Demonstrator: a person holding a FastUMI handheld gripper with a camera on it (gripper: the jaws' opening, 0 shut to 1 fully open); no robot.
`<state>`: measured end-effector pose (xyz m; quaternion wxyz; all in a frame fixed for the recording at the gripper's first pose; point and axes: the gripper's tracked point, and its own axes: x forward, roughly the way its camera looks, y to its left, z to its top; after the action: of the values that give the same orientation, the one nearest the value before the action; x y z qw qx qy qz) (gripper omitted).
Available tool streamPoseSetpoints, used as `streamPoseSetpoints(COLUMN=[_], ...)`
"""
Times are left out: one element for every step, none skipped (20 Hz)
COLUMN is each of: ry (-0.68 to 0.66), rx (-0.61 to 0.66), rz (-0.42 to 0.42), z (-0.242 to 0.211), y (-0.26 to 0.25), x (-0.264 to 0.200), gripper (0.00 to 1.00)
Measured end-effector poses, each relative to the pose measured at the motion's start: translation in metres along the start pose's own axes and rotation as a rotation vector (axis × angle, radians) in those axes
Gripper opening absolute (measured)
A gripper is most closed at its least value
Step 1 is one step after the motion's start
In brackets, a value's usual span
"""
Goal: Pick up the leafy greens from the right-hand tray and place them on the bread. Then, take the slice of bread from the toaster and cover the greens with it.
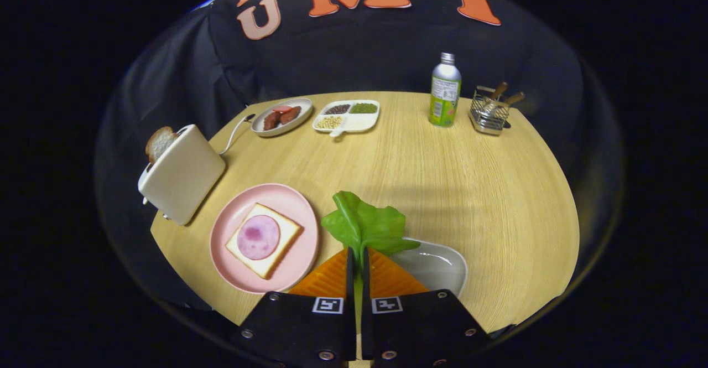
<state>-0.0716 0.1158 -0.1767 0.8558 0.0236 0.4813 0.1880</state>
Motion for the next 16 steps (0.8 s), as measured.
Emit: streamPoseSetpoints(ry=[-0.028,-0.052,-0.063,-0.067,-0.065,-0.062,-0.057,-0.052,-0.044,-0.036,-0.025,-0.020,-0.007,0.005,0.011,0.016], rx=[-0.025,-0.047,-0.062,-0.078,-0.099,-0.122,-0.143,-0.160,-0.173,-0.182,-0.192,-0.197,-0.200,-0.201,-0.212,-0.219], rz=[0.017,0.042,0.070,0.095,0.113,0.125,0.133,0.145,0.159,0.173,0.185,0.189,0.194,0.201,0.211,0.214], z=[0.008,0.015,0.020,0.021,0.021,0.021,0.021,0.020,0.018,0.016,0.014,0.014,0.012,0.009,0.007,0.006], y=[0.011,0.025,0.040,0.053,0.064,0.073,0.081,0.091,0.100,0.108,0.114,0.119,0.122,0.127,0.132,0.135], x=[-0.003,-0.004,-0.004,-0.003,-0.001,0.002,0.006,0.012,0.018,0.023,0.028,0.032,0.036,0.040,0.042,0.045], gripper=[0.05,0.04,0.04,0.05,0.05,0.05,0.05,0.05,0.05,0.05,0.05,0.05,0.05,0.04,0.05,0.05])
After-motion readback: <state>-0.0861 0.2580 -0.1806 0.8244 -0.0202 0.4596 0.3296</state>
